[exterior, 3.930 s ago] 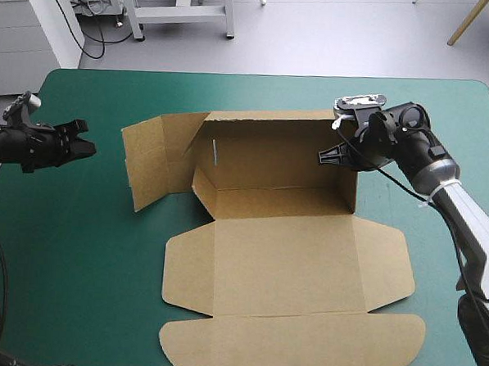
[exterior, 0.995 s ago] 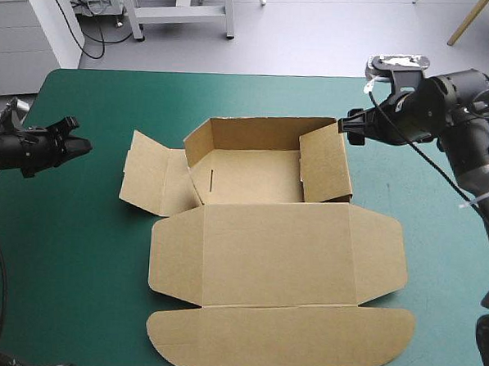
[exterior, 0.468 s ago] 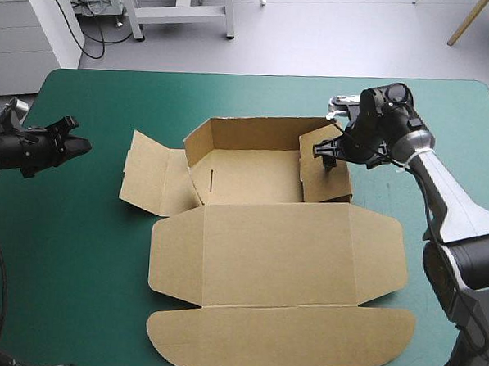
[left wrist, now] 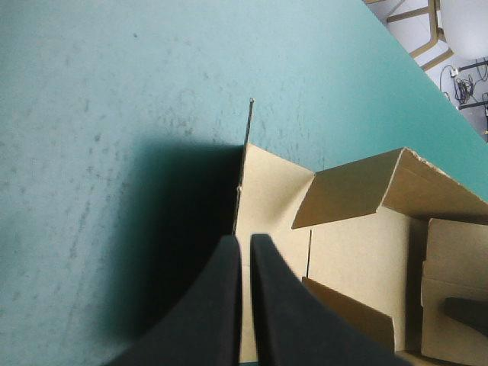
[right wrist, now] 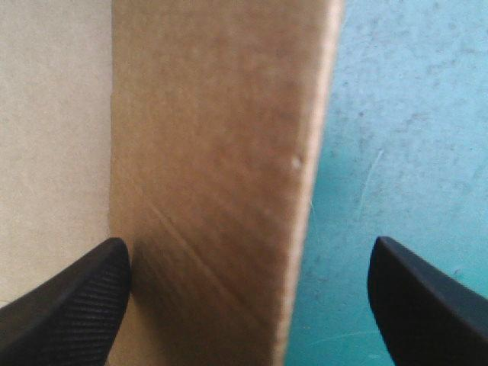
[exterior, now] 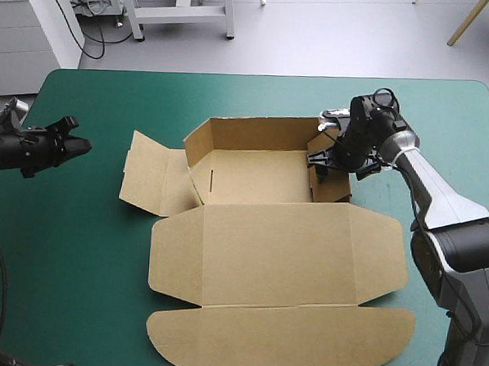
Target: Fold the box
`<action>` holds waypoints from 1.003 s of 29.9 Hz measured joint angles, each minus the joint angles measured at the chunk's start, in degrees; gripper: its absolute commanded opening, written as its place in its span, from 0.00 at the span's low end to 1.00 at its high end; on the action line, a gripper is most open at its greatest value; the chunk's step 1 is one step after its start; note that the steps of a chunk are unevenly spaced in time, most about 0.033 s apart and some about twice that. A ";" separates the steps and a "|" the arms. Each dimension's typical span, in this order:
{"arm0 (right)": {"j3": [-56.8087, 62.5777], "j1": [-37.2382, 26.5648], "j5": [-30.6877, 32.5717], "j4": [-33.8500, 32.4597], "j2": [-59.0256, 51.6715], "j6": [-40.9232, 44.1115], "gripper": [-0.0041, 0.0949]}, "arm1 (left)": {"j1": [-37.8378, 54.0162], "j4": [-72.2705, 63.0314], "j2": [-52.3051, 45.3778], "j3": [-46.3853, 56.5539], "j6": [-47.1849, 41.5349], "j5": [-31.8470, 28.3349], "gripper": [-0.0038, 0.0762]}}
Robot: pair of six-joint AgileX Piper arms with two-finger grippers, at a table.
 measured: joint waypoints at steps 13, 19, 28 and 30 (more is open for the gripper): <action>0.00 0.00 0.45 0.94 0.00 -1.45 0.04 | 0.00 0.00 0.00 0.00 0.00 0.00 0.07; -0.71 0.00 0.31 1.05 -0.56 -1.56 0.04 | 0.00 0.00 0.00 0.00 1.59 -0.27 0.07; -5.94 -0.05 1.55 -3.55 -18.76 -3.71 0.04 | 0.00 0.00 0.00 0.00 7.93 -0.63 0.07; -6.43 -0.05 1.82 -3.68 -23.62 -3.71 0.04 | 0.00 0.00 0.00 0.00 8.96 -0.69 0.07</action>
